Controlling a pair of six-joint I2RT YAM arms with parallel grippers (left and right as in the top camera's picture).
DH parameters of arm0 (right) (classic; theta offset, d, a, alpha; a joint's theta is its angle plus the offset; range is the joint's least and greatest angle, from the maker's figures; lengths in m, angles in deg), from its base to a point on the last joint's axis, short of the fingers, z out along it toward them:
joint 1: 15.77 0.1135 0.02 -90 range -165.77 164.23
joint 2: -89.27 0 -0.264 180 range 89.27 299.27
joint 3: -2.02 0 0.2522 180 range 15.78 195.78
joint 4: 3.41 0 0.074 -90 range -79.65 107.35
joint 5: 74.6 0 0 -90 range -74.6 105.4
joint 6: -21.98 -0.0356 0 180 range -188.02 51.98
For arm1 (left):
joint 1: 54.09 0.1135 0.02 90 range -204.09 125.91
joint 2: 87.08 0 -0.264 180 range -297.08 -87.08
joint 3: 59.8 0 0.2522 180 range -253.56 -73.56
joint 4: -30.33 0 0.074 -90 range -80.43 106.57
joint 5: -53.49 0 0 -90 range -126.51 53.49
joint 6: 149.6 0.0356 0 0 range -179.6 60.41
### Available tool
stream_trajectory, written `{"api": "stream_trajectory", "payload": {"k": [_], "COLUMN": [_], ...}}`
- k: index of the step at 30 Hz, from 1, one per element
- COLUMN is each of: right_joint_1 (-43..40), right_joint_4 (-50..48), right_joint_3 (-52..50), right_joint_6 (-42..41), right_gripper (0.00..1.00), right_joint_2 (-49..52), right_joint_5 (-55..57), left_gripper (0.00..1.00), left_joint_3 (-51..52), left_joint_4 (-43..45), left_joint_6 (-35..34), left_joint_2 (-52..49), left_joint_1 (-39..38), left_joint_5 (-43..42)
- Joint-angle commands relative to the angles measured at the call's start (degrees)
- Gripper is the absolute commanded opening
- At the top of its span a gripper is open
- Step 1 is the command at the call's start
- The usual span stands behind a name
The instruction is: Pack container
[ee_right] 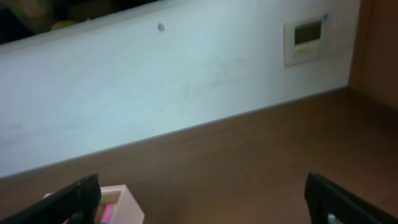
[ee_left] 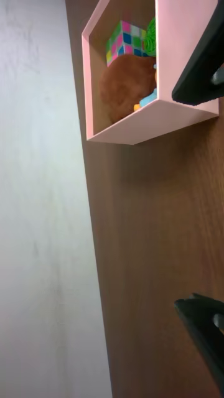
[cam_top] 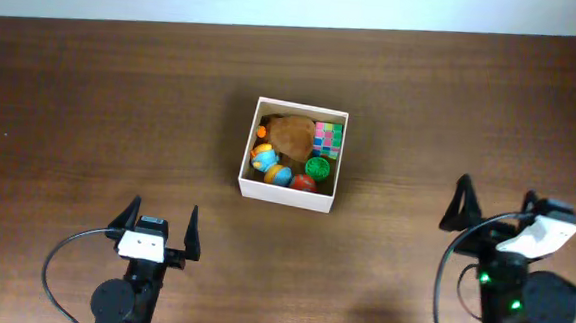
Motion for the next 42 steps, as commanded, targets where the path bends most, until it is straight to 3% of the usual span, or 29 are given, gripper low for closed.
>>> {"api": "stream_trajectory", "payload": {"k": [1,12,33,42], "right_joint_1": [0.9,0.9,0.9,0.9], "right_joint_4": [-4.04,-12.76,-12.81,-13.14], "right_joint_3": [-7.34,-22.93,-31.17,-31.45], "right_joint_6": [0.52,0.52,0.52,9.38], "right_gripper": [0.99,0.99,0.99,0.99], "right_joint_2": [-5.38,-14.45,-18.51,-18.51], "right_joint_5": [-0.26,0.0,0.02,-2.69], "left_gripper": [0.99,0.99,0.99,0.99], "left_joint_3": [0.13,0.13,0.13,0.13], "left_joint_4": [-0.35,-0.35,-0.35,-0.35], "left_joint_6": [1.11,1.11,1.11,1.11], "left_joint_2": [0.55,0.55,0.55,0.55], "left_joint_1": [0.33,0.33,0.33,0.33], "left_joint_5": [-0.02,-0.02,-0.02,-0.02]}}
